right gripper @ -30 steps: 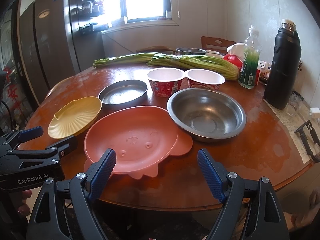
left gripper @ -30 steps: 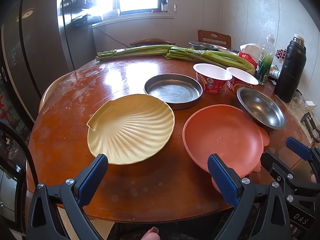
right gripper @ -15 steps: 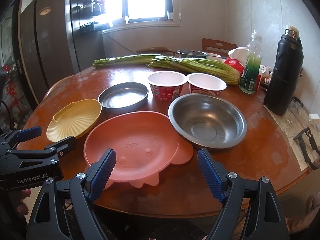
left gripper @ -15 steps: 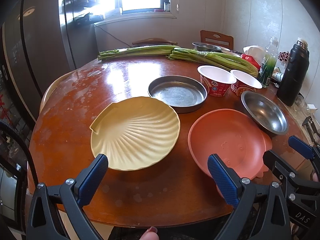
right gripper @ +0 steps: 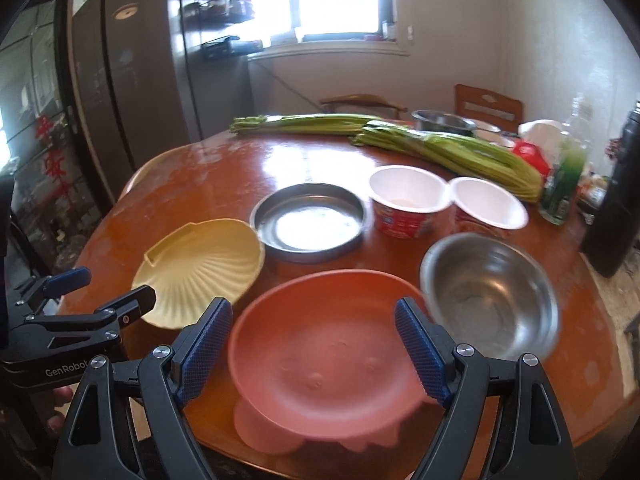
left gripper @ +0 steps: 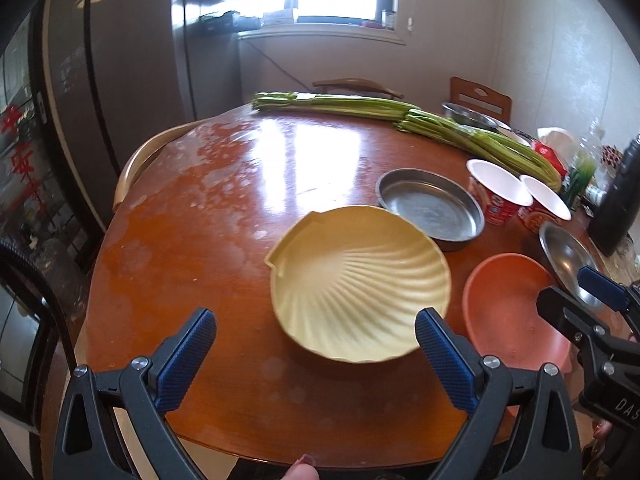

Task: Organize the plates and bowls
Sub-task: 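Move the left gripper to the yellow shell plate rim and close on it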

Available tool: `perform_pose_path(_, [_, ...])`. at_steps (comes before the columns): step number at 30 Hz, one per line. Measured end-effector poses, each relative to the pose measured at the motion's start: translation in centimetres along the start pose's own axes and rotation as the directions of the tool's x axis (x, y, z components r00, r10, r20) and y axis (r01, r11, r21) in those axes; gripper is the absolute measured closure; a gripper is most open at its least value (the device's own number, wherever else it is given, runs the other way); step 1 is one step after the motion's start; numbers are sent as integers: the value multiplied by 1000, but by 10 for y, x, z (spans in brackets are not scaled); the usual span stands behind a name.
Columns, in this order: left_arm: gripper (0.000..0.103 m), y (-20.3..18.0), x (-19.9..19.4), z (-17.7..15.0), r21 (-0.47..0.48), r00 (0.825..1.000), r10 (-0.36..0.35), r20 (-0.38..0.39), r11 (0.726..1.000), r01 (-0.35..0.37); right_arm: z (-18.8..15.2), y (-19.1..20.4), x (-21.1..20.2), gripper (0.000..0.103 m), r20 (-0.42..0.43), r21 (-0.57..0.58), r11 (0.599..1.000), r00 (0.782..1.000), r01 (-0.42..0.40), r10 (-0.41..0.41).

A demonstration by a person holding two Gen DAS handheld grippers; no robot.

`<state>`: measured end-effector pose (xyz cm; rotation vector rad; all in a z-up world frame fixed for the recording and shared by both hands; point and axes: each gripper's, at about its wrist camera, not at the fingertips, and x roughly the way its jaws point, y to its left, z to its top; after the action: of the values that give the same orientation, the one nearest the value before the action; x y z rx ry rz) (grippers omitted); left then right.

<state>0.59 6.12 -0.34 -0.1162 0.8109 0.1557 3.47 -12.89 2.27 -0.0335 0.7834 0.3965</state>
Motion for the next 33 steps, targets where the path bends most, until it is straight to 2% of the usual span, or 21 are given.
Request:
perform_pose_path(2, [3,12,4,0,-24,1000,-5,-16,1000,5,7,5,11,18,-25,-1,999,999,-48,48])
perform_pose_path(5, [3,25,12,-3,-40,999,-3,-46,999,1,19,15,30,18,-56,-40,996,995,-81,78])
perform_pose_path(8, [3,33,21,-6,-62,995,-49,-91,997,43,26,20,51,19,-103,-51,993,989,-110,104])
perform_pose_path(10, [3,38,27,-8,-91,988,-96,-118,992,86,29,21,64,18,-141,-40,994,985,-104,98])
perform_pose_path(14, [3,38,37,-5,-99,988,-85,-132,992,72,30,24,78,18,-175,-39,991,977,-131,122])
perform_pose_path(20, [3,39,47,1,-104,985,-93,-142,991,79,34,30,92,21,-203,-77,989,973,-125,108])
perform_pose_path(24, [9,40,52,4,-108,982,-115,-150,989,100,34,31,100,37,-237,-77,980,958,-182,159])
perform_pose_path(28, [23,43,58,7,-126,976,-151,-158,983,131,33,32,103,44,-250,-83,974,950,-212,185])
perform_pose_path(33, [38,44,63,13,-144,967,-200,-160,973,178,31,37,106,47,-262,-114,968,947,-223,187])
